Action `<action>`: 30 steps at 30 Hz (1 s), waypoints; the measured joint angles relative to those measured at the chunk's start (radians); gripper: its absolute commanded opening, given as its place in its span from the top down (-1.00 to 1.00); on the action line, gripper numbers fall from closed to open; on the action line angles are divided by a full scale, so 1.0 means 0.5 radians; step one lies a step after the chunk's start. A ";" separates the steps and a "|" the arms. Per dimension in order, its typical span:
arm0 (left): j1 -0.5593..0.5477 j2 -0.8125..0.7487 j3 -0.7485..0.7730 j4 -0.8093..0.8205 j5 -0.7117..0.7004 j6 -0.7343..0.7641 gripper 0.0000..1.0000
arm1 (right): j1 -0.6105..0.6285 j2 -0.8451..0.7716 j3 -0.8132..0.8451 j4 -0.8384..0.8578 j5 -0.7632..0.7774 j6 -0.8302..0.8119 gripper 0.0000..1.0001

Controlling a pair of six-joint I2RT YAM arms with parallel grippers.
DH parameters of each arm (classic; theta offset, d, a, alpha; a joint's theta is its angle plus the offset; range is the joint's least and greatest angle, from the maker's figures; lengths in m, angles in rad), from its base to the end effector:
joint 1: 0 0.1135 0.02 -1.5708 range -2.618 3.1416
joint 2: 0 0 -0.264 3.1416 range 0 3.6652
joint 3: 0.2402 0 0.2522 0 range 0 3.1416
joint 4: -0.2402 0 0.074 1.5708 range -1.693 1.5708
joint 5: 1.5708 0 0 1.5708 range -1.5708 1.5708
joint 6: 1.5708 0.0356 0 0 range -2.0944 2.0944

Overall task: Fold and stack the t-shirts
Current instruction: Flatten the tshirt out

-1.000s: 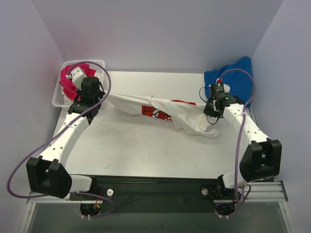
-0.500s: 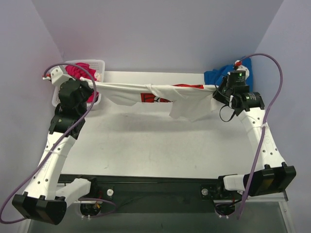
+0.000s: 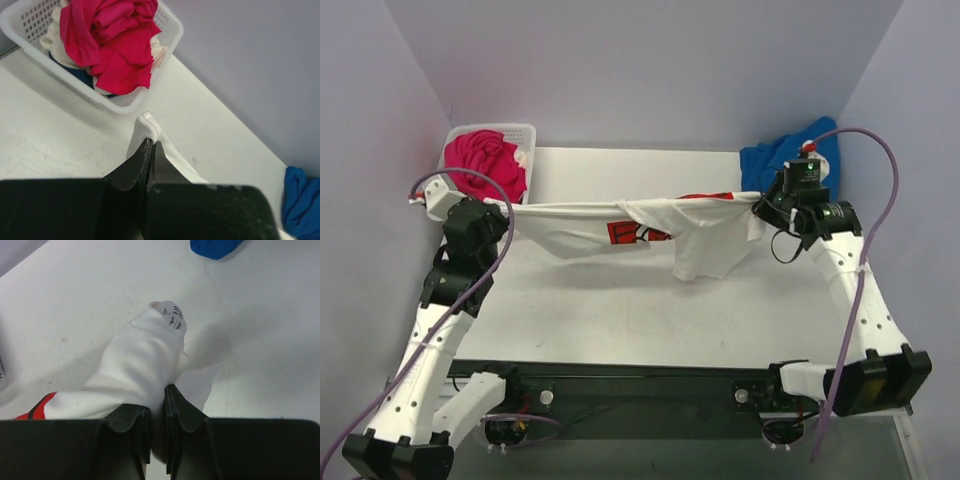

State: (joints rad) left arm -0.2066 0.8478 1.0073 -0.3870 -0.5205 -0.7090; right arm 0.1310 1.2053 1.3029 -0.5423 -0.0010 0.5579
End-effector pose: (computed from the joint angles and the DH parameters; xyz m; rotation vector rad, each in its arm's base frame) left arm 0.1796 -0.0196 0.3859 -0.7863 1.5878 -0.1950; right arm 0.2603 0.0343 0.3965 0.4322 1.9968 0.4364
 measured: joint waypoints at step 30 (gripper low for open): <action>0.073 1.788 0.423 0.495 -0.249 -0.124 1.00 | -0.025 1.408 0.797 0.136 0.137 -0.230 -0.63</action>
State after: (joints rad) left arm -0.1699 1.7420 1.2186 -0.1394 -0.6453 -0.7712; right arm 0.1184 1.9095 1.7016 -0.4744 0.0673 0.4431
